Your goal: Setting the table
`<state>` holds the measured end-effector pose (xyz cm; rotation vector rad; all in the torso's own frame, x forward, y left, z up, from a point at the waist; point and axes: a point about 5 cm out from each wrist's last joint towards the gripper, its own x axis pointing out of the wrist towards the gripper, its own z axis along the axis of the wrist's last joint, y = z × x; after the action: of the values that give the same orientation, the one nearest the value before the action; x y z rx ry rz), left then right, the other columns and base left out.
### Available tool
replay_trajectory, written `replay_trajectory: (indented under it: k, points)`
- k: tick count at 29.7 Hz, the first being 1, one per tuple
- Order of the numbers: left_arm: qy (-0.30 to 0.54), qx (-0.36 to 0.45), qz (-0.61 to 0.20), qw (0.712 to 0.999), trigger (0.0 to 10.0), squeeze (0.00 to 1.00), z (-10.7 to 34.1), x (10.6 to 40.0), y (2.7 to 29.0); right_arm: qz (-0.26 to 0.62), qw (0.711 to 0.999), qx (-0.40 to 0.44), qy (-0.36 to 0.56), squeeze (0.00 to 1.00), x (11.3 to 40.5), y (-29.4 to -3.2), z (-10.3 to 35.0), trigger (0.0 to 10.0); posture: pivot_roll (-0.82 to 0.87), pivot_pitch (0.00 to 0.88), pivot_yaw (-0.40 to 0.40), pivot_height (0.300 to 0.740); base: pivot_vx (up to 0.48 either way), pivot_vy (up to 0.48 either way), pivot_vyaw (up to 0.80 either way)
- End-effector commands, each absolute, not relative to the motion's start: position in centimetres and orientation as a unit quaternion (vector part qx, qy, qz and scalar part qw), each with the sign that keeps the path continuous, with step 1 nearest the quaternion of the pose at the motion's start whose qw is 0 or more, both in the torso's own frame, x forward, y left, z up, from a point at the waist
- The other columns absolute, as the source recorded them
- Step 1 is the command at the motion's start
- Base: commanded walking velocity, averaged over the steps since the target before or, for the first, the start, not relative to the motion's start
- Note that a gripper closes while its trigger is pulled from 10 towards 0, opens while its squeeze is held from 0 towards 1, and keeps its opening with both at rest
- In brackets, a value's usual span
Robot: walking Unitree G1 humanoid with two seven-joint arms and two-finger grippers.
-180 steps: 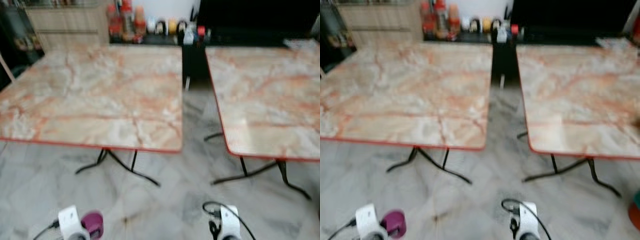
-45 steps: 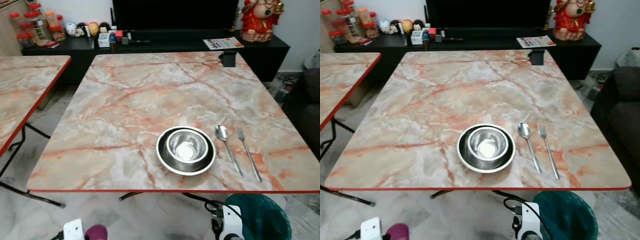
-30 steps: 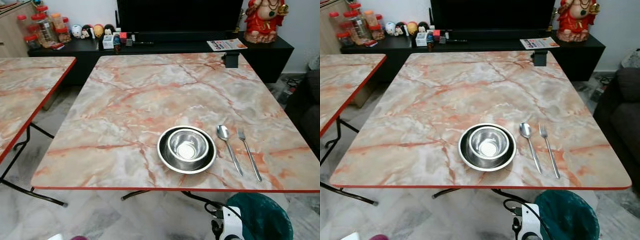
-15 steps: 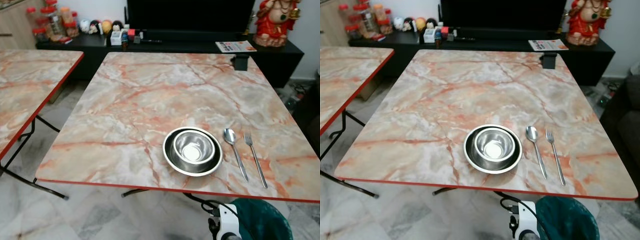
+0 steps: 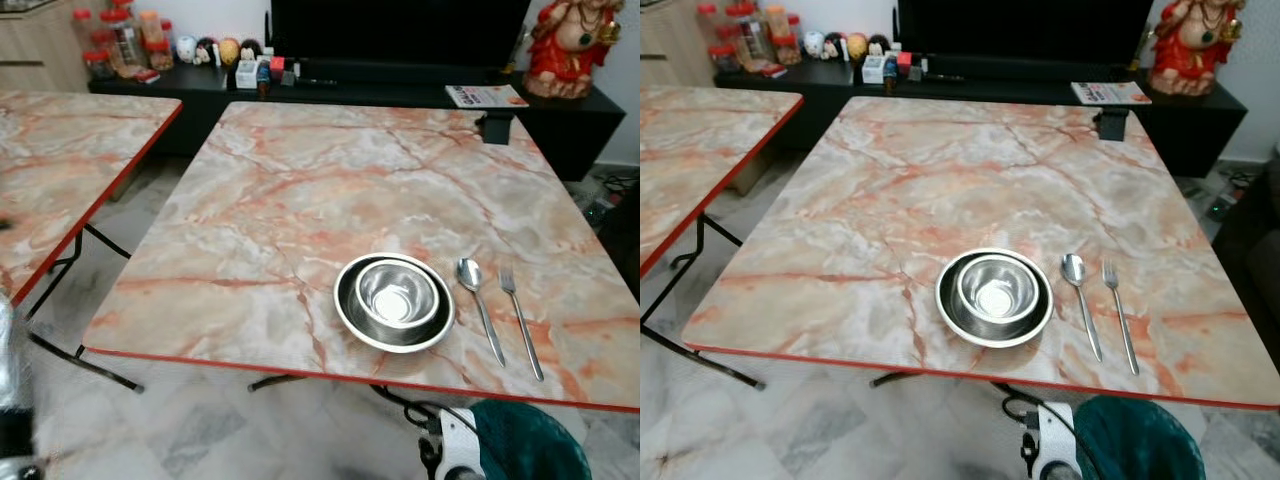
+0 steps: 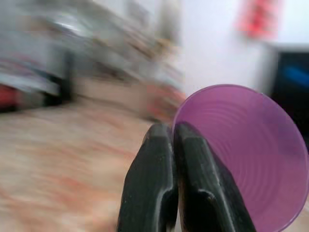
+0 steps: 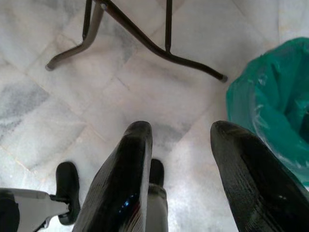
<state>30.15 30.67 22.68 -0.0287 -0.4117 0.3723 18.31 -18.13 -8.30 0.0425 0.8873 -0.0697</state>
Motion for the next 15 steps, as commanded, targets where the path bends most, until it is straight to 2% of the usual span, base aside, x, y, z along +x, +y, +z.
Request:
replay_trajectory:
  k: [1, 4, 5, 11, 12, 15]
  points:
    - [-0.162, -0.008, 0.113, 0.98, 10.0, 0.0, 22.9, 31.0, 28.8, -0.043, 0.901, 0.024, 0.431, 0.0, 18.1, -18.3, -8.4, 10.0, 0.06, 0.046, 0.012, 0.74, 0.0, 0.0, 0.0]
    - [-0.095, -0.022, 0.09, 0.991, 10.0, 0.0, 21.7, 31.4, 28.2, -0.051, 0.901, 0.026, 0.43, 0.0, 17.9, -18.5, -8.5, 10.0, 0.06, 0.047, 0.017, 0.74, 0.0, 0.0, 0.0]
    - [-0.081, -0.049, 0.06, 0.994, 10.0, 0.0, 21.4, 31.4, 27.3, -0.057, 0.899, 0.027, 0.433, 0.0, 17.5, -18.6, -8.6, 10.0, 0.05, 0.05, 0.021, 0.74, 0.0, 0.0, 0.0]
    - [-0.057, -0.09, -0.012, 0.994, 10.0, 0.0, 22.0, 31.3, 25.3, -0.063, 0.891, 0.023, 0.45, 0.0, 16.0, -18.8, -9.2, 10.0, 0.06, 0.056, 0.029, 0.74, 0.0, 0.0, 0.0]
    - [-0.053, -0.092, -0.055, 0.993, 10.0, 0.0, 22.6, 31.3, 24.0, -0.065, 0.888, 0.023, 0.456, 0.0, 15.5, -18.8, -9.4, 10.0, 0.06, 0.057, 0.034, 0.74, 0.0, 0.0, 0.0]
    - [-0.046, -0.104, -0.093, 0.989, 10.0, 0.0, 23.0, 31.6, 22.5, -0.067, 0.886, 0.024, 0.458, 0.0, 15.3, -18.7, -9.5, 10.0, 0.06, 0.055, 0.04, 0.74, 0.0, 0.0, 0.0]
